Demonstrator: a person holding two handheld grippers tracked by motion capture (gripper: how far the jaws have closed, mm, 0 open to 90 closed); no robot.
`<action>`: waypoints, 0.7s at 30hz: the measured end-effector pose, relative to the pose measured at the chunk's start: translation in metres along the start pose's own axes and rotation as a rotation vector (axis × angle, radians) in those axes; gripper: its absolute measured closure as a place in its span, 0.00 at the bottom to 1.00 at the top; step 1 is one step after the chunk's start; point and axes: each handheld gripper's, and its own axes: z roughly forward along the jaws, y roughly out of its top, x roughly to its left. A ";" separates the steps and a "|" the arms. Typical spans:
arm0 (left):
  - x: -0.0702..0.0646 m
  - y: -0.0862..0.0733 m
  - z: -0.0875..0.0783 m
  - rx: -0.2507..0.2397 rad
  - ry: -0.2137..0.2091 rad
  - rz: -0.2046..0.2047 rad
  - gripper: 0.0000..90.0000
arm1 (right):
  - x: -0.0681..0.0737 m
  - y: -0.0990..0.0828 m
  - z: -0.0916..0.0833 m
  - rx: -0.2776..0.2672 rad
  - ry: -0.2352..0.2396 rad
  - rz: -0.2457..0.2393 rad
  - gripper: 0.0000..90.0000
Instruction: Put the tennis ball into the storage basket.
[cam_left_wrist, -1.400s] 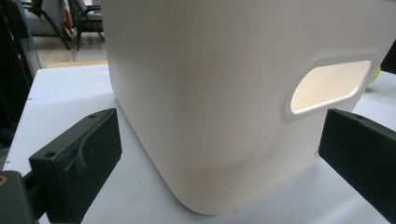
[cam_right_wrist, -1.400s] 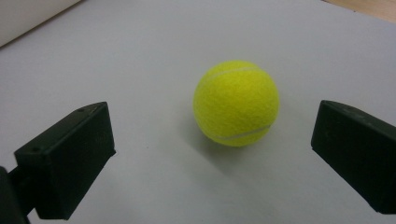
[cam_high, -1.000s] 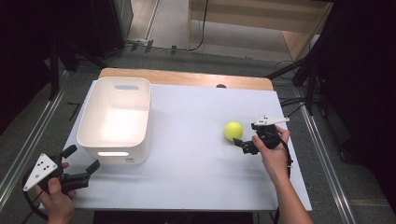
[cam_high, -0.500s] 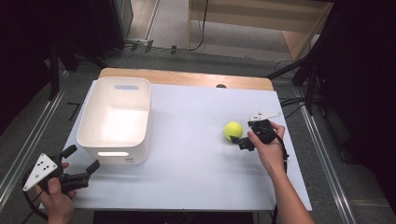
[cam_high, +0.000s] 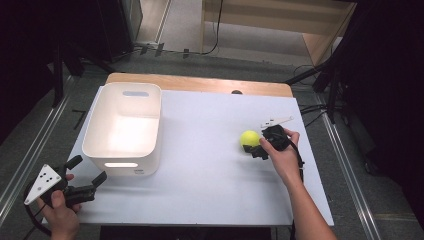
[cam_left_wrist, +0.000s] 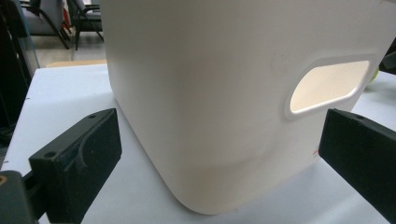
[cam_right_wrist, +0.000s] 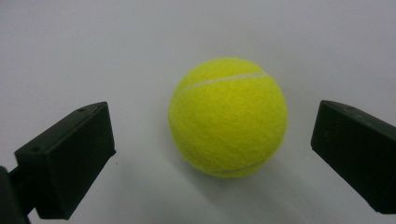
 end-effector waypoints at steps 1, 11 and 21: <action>0.000 0.000 0.000 0.000 0.000 0.000 0.00 | 0.000 0.000 0.001 0.003 -0.003 0.001 0.00; 0.000 0.000 0.000 0.000 0.000 0.000 0.00 | -0.002 0.001 0.009 0.026 -0.002 0.011 0.06; 0.000 0.000 0.000 0.002 0.001 0.001 0.00 | -0.003 0.002 0.017 0.059 -0.022 0.025 0.13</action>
